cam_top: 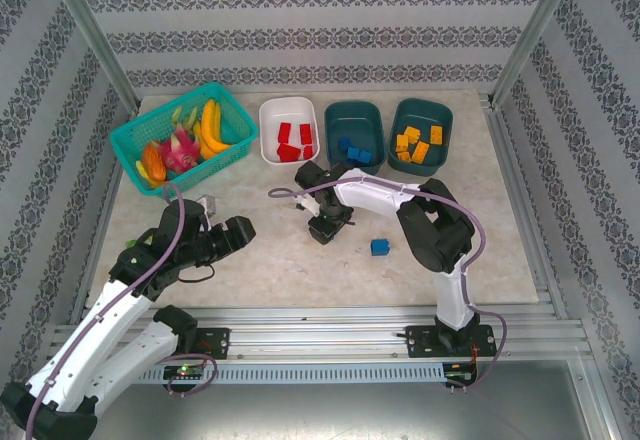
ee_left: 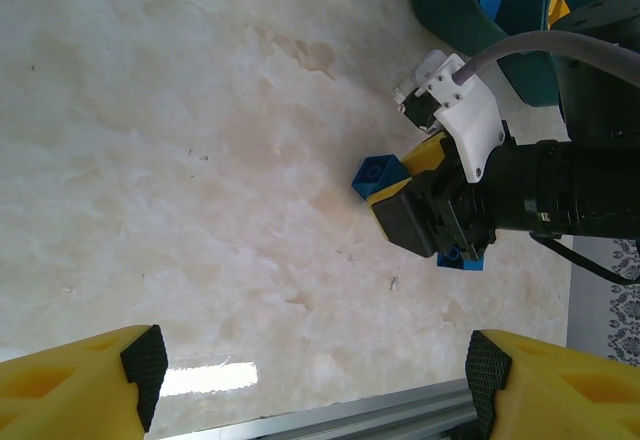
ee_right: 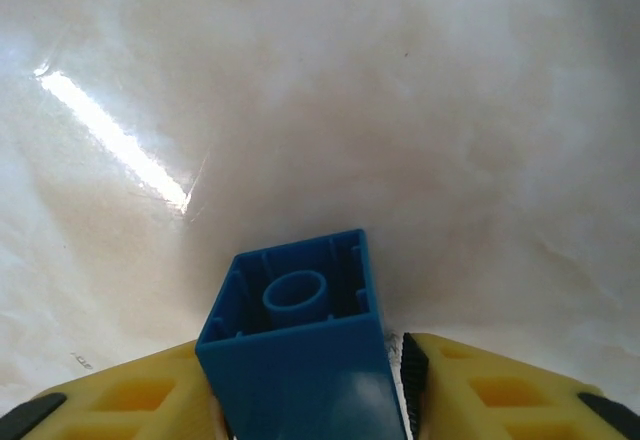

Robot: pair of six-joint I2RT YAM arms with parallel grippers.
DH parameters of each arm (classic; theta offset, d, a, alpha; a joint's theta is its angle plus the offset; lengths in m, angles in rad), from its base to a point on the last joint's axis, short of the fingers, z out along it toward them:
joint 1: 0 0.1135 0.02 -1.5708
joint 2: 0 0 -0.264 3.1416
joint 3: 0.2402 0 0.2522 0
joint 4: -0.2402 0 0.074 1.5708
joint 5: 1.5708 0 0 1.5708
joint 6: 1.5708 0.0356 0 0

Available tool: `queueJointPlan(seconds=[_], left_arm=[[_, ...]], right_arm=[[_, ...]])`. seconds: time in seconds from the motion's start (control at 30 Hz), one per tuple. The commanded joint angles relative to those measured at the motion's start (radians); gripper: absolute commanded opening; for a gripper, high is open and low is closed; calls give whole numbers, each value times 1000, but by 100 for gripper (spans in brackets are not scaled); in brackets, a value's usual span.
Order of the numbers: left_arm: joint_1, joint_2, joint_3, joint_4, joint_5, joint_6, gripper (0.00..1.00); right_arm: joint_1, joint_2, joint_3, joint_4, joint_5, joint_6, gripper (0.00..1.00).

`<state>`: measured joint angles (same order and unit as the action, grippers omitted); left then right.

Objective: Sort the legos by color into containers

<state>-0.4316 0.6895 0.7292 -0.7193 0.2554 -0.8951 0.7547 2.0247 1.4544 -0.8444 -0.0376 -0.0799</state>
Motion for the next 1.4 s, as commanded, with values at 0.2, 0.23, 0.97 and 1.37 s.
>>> queueJointPlan(seconds=[0.2, 0.23, 0.97, 1.37], left_arm=[[7, 98, 75, 75, 46, 26, 86], [8, 122, 94, 88, 50, 30, 87], [11, 804, 604, 358, 105, 136, 97], [20, 965, 744, 356, 130, 160, 97]], right_arm=[[-85, -150, 62, -20, 17, 114, 35], [-112, -166, 81, -19, 20, 134, 34], [-432, 433, 970, -194, 139, 352, 35], [-456, 567, 1051, -217, 98, 361, 50]])
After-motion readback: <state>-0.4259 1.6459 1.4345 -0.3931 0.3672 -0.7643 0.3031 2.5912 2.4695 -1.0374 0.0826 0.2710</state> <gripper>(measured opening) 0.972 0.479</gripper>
